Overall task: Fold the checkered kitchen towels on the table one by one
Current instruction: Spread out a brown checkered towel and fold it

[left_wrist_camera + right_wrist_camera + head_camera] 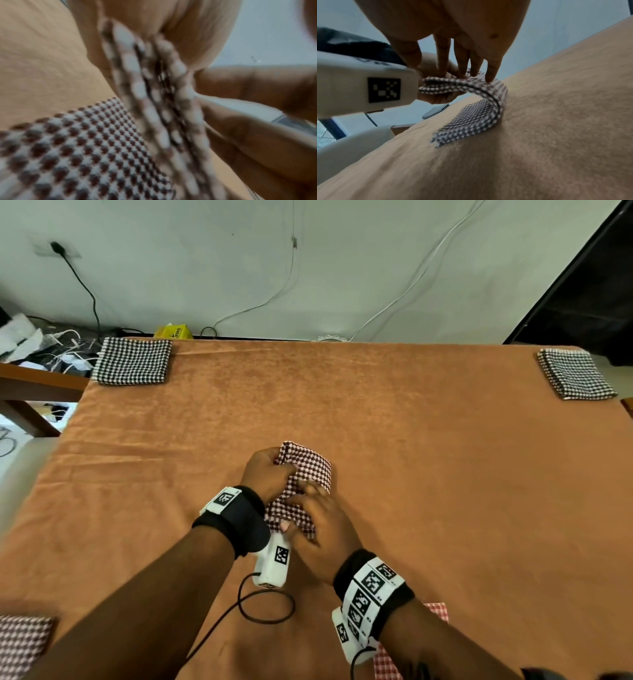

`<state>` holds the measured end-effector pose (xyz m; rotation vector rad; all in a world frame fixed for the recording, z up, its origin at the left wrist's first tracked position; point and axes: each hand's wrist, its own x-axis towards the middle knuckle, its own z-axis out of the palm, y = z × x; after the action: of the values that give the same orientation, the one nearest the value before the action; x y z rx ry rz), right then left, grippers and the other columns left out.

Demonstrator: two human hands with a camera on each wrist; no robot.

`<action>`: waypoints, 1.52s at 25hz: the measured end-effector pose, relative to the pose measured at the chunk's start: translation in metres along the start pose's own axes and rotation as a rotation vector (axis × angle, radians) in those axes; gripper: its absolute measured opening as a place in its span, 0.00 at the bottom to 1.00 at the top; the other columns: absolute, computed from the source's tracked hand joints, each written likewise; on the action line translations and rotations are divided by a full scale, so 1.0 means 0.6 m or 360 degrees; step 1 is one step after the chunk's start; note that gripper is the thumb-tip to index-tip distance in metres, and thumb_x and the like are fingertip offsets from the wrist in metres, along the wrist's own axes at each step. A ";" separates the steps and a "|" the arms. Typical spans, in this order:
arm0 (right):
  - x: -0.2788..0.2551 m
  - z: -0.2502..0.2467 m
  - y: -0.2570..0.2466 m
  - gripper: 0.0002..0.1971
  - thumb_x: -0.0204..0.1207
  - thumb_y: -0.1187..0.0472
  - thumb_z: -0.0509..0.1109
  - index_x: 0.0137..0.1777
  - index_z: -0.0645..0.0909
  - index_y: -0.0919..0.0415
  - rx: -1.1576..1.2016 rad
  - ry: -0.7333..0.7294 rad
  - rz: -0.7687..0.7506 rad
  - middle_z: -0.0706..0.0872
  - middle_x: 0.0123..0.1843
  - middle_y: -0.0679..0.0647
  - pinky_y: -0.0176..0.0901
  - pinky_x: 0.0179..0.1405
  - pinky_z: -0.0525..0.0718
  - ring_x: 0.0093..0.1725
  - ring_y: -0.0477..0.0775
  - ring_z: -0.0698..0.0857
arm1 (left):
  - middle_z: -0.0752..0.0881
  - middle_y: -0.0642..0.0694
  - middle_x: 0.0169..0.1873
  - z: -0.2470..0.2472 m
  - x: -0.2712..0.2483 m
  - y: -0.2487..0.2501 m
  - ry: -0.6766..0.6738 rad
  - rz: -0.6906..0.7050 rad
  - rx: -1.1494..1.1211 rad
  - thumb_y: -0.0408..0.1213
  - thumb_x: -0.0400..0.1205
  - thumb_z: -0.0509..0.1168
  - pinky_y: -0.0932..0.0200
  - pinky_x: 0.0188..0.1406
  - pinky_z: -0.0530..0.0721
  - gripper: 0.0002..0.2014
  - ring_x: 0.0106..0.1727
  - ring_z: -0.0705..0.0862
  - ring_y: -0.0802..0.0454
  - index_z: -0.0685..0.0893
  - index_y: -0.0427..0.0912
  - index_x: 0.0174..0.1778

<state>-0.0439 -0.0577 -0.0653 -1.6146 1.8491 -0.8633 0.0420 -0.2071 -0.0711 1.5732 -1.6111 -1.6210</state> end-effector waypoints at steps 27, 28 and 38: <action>0.076 0.010 0.078 0.37 0.81 0.37 0.45 0.86 0.37 0.50 -0.0975 -0.0609 0.0302 0.34 0.87 0.48 0.69 0.81 0.38 0.85 0.54 0.31 | 0.34 0.48 0.87 -0.018 -0.025 -0.084 -0.0530 0.0905 0.1981 0.73 0.81 0.39 0.30 0.84 0.42 0.44 0.85 0.30 0.47 0.34 0.50 0.86; 0.076 0.009 0.090 0.38 0.80 0.33 0.43 0.86 0.36 0.48 -0.0996 -0.0621 0.0294 0.33 0.87 0.47 0.68 0.81 0.36 0.85 0.54 0.31 | 0.32 0.48 0.86 -0.024 -0.016 -0.100 -0.0539 0.0846 0.2089 0.76 0.77 0.35 0.27 0.82 0.43 0.46 0.85 0.29 0.46 0.33 0.52 0.86; 0.072 0.001 0.104 0.42 0.77 0.28 0.45 0.84 0.33 0.43 -0.0932 -0.0503 0.0457 0.31 0.87 0.49 0.70 0.81 0.39 0.85 0.57 0.36 | 0.23 0.46 0.82 -0.052 -0.024 -0.117 -0.0412 0.0433 0.1969 0.88 0.60 0.37 0.27 0.80 0.32 0.59 0.84 0.26 0.40 0.19 0.60 0.78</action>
<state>-0.0901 -0.0957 -0.1119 -1.6210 2.1335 0.0745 0.1030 -0.1891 -0.1167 1.4458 -3.1131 -0.6143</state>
